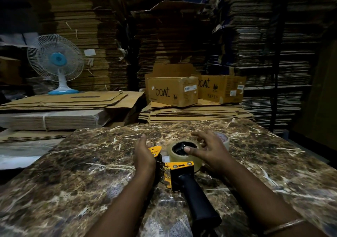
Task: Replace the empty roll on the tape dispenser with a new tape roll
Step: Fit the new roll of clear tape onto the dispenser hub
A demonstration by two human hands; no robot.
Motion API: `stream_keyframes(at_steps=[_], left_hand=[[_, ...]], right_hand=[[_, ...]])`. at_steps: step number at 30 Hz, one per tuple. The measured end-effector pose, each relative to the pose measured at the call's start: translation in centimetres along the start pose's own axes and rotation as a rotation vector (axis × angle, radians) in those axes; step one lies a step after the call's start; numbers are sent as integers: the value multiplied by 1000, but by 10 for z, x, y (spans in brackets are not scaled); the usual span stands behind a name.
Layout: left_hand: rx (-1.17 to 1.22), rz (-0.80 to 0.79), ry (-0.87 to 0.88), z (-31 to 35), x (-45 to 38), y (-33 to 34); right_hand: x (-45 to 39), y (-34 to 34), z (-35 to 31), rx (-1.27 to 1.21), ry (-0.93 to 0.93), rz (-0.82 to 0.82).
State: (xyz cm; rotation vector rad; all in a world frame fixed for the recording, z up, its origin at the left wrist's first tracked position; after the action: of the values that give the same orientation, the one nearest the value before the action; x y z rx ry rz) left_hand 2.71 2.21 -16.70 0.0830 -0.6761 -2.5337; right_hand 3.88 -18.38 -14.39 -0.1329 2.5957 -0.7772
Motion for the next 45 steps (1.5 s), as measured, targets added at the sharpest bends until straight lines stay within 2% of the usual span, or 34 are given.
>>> stream_keyframes(at_steps=[3, 7, 10, 19, 24, 26, 36, 40, 45], left_hand=[[-16, 18, 27, -5, -16, -3], [-47, -25, 43, 10, -2, 4], [-56, -77, 25, 14, -5, 2], [-233, -327, -3, 27, -14, -15], [-236, -661, -54, 36, -17, -40], [-271, -726, -36, 36, -20, -47], [-224, -601, 93, 34, -19, -49], [-254, -621, 80, 33, -16, -49], [-337, -713, 69, 39, -12, -51]], right_hand=[[2, 2, -10, 52, -72, 6], [2, 6, -21, 215, -168, 36], [4, 10, -32, 219, -254, 65], [8, 31, -48, 212, -347, -124], [15, 39, -57, 289, -343, -186], [16, 41, -59, 294, -342, -202], [15, 41, -58, 176, -361, -212], [16, 45, -58, 154, -391, -226], [14, 34, -56, 63, -362, -95]])
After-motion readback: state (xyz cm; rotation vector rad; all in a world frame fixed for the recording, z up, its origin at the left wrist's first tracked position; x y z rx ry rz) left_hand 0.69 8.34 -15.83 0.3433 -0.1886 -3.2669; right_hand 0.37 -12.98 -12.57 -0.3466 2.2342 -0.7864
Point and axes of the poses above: each hand's wrist, its own x-axis away from the middle knuckle, its own y-axis out of the palm, z = x × y, the point moved 2 cm from there along -x, towards the middle knuckle, and after that the axes turned 3 degrees about x, right-handed, at the moved point
